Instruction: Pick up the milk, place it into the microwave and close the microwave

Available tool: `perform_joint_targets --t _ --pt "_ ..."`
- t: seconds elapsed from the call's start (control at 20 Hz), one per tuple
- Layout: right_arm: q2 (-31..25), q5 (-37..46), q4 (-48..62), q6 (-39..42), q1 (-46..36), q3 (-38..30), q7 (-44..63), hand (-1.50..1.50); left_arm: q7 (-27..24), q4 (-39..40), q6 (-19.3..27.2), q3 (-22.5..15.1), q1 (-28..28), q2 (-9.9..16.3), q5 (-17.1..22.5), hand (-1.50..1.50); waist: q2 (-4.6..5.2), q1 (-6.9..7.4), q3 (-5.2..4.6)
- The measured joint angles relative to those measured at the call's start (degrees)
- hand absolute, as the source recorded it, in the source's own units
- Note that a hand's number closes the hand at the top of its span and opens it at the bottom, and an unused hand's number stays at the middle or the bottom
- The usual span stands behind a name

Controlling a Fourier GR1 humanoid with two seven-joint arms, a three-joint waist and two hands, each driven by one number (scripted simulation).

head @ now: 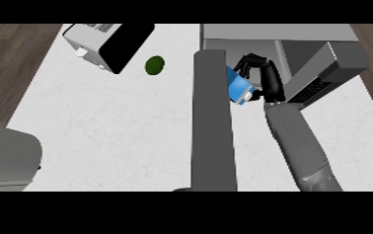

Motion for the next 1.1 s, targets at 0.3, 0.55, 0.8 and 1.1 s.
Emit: perform_joint_targets --t 0.3,0.55,0.8,1.1 --pt "-1.44 3.09 13.49 -6.19 -9.74 -2.29 -0.54 1.5 -1.52 1.72 -2.54 0.4 0.29 -0.06 -0.07 -1.5 0.31 0.94 0.01" --pt "-2.95 4.11 21.92 -11.2 -15.5 -4.6 -1.44 1.5 -1.85 2.93 -2.94 -0.02 -1.2 0.3 -0.76 -1.5 0.93 2.2 0.05" --pt "-4.61 4.86 26.94 -16.2 -19.39 -6.13 -1.54 1.5 -1.62 3.27 -2.8 -0.88 -2.35 0.18 -1.28 -1.5 1.49 3.31 0.08" --pt "-7.01 7.08 29.73 -24.15 -20.94 -6.09 -3.69 1.5 -1.35 4.63 -2.47 -1.59 -4.92 1.26 -2.16 -1.5 2.3 4.42 0.12"
